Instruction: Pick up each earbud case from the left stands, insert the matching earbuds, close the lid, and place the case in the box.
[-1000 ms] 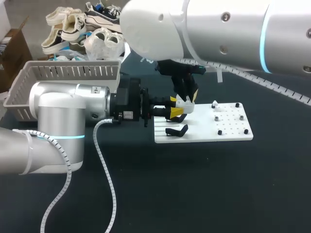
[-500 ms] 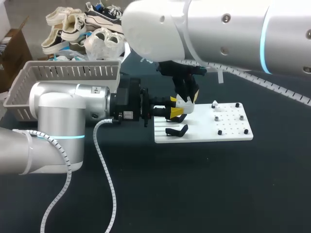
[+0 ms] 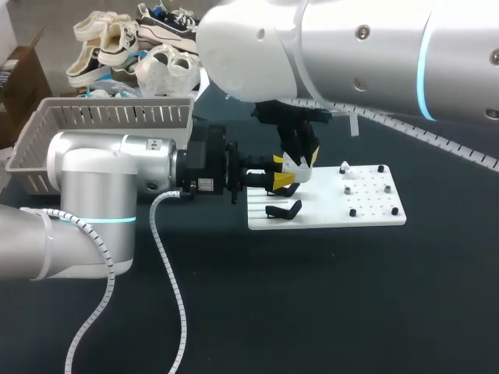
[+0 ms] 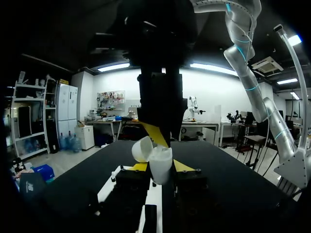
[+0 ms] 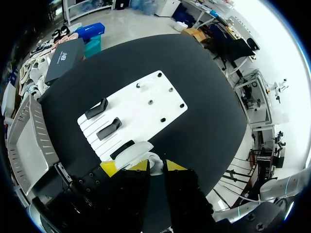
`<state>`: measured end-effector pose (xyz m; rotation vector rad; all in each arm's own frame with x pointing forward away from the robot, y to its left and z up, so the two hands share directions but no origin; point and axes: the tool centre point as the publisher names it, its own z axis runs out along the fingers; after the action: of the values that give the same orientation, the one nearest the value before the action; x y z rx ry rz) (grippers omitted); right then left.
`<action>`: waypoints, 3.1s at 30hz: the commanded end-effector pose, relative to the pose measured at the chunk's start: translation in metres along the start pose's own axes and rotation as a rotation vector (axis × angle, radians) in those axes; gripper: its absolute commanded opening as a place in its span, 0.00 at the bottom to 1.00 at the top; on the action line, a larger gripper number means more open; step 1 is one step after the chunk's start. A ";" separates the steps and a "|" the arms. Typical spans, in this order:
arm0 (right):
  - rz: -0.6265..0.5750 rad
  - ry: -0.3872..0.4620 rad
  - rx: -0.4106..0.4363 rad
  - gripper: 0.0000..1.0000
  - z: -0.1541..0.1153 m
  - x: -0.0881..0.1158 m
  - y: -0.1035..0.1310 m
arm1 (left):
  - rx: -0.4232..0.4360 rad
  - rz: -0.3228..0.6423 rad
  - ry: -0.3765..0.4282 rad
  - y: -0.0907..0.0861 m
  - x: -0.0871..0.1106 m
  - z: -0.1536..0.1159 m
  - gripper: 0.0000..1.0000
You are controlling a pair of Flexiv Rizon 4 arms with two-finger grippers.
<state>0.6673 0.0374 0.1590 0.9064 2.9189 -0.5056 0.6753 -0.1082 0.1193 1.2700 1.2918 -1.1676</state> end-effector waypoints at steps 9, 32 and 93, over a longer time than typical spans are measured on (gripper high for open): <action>-0.005 -0.009 0.005 0.32 0.000 0.003 0.000 | -0.002 0.001 -0.002 0.000 0.001 0.000 0.00; 0.040 -0.141 -0.305 0.46 -0.015 -0.046 -0.055 | -0.002 0.001 -0.002 0.000 0.001 0.000 0.00; -0.176 -0.080 -0.474 0.49 0.128 -0.146 0.013 | -0.002 0.001 -0.002 0.000 0.001 0.000 0.00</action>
<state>0.7914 -0.0716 0.0580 0.5552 2.8642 0.1370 0.6755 -0.1080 0.1194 1.2695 1.2919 -1.1672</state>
